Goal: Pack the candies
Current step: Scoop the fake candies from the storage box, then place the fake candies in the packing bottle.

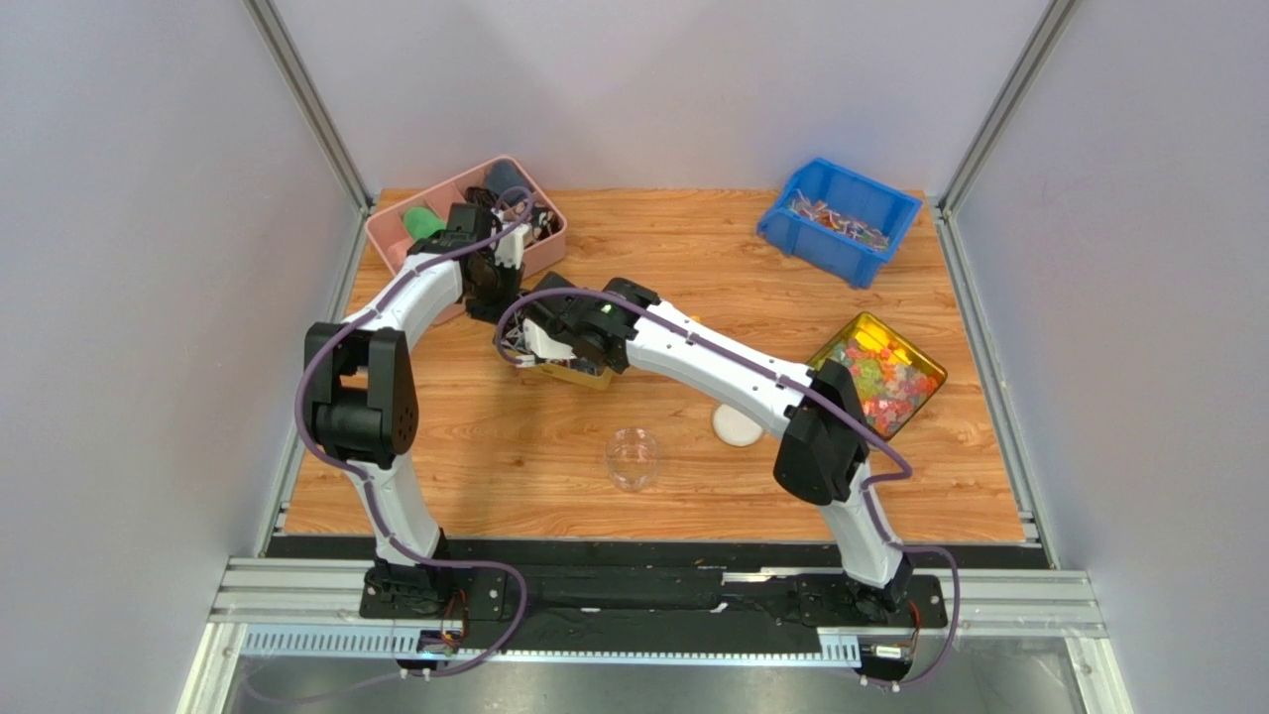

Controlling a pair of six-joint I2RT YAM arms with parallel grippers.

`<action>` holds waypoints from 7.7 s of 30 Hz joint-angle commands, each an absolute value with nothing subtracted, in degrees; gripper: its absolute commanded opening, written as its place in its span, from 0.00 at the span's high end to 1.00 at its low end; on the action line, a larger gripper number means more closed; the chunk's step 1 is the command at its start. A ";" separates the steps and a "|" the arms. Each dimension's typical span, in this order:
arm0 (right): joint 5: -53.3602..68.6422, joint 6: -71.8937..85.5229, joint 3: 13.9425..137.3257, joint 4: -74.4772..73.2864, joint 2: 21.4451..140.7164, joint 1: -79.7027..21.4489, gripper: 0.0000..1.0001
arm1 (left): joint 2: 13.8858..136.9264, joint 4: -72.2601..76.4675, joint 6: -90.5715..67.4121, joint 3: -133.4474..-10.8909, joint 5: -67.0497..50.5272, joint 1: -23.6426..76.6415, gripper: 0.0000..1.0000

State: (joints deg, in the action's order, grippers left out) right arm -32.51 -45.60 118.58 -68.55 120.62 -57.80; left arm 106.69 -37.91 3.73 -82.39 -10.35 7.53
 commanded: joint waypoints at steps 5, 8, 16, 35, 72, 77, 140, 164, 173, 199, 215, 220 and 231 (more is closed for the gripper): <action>-41.13 -52.38 129.99 -74.79 128.66 -59.15 1.00 | 103.01 -35.60 1.85 -82.71 -11.95 8.53 1.00; -42.97 -54.22 129.90 -74.97 130.33 -59.85 1.00 | 102.66 -35.33 1.76 -82.53 -11.52 8.96 1.00; -46.40 -55.99 129.47 -76.82 133.33 -60.73 1.00 | 101.78 -34.81 1.49 -82.00 -12.04 9.14 1.00; -34.63 -47.99 134.30 -75.50 139.74 -63.02 1.00 | 101.16 -34.01 0.53 -81.56 -14.32 9.23 1.00; -15.74 -33.05 127.89 -52.03 134.48 -60.38 1.00 | 101.95 -34.45 0.44 -81.21 -15.73 9.23 1.00; -12.75 -31.82 125.25 -51.24 130.62 -58.80 1.00 | 102.39 -34.54 0.62 -81.30 -15.56 9.23 1.00; 9.85 -32.52 94.05 -52.20 97.57 -42.54 1.00 | 105.64 -35.42 1.84 -82.35 -13.10 5.45 1.00; -2.52 -35.86 75.59 -67.06 82.88 -51.85 1.00 | 106.17 -33.93 5.27 -81.39 -7.03 3.52 1.00; -7.03 -35.33 76.55 -69.52 86.22 -54.05 1.00 | 105.21 -33.31 5.19 -80.07 -7.21 3.43 1.00; -13.18 -36.03 80.68 -72.95 92.11 -60.11 1.00 | 105.82 -32.17 4.66 -79.28 -7.38 3.43 1.00; -16.61 -37.26 80.95 -72.16 93.43 -61.61 1.00 | 106.43 -32.08 4.48 -79.19 -7.21 3.43 1.00; -17.66 -37.62 80.60 -72.16 93.51 -62.40 1.00 | 106.35 -32.17 4.57 -79.10 -6.95 3.43 1.00; -17.40 -38.32 78.14 -72.60 91.14 -63.28 1.00 | 106.79 -32.17 4.75 -79.28 -6.59 3.43 1.00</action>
State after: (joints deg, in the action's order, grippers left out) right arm -16.43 -37.36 78.61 -72.23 92.97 -62.89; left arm 107.04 -33.82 5.06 -78.78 -5.56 3.66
